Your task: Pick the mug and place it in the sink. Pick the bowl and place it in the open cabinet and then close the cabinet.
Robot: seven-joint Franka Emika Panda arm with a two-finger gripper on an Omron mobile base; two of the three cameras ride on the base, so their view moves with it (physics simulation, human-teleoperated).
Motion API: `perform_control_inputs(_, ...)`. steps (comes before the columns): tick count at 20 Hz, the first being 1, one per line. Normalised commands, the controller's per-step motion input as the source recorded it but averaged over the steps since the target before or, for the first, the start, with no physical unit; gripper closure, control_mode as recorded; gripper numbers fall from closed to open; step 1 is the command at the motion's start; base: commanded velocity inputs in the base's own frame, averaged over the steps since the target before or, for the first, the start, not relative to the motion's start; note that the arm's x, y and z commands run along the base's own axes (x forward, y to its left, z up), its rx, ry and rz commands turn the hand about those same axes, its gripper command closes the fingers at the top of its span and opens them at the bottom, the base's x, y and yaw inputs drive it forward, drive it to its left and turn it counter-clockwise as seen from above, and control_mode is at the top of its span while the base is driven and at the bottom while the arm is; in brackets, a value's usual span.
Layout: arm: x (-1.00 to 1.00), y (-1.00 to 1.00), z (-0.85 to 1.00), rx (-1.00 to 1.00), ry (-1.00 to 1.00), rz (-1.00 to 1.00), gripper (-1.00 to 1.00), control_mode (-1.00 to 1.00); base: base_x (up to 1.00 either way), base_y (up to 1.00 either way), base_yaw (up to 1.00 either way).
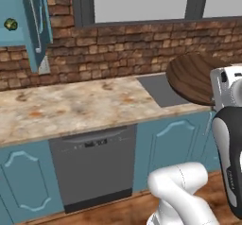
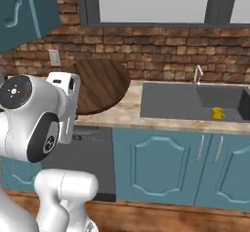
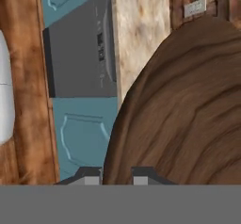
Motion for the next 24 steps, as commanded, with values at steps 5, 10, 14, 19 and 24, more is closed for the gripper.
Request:
perform_control_inputs(5,0.00,0.00,0.00,0.00,0.00,0.00,1.00,1.00,-0.52,1.00,-0.07)
perform_control_inputs(10,0.00,0.00,0.00,0.00,0.00,0.00,1.00,1.00,-0.81,0.91,-0.16)
perform_control_inputs(14,0.00,0.00,0.00,0.00,0.00,0.00,1.00,1.00,-0.66,0.99,-0.27)
perform_control_inputs(19,0.00,0.00,0.00,0.00,0.00,0.00,1.00,1.00,-0.46,1.00,-0.33)
perform_control_inputs(24,0.00,0.00,0.00,0.00,0.00,0.00,1.00,1.00,-0.24,1.00,-0.32)
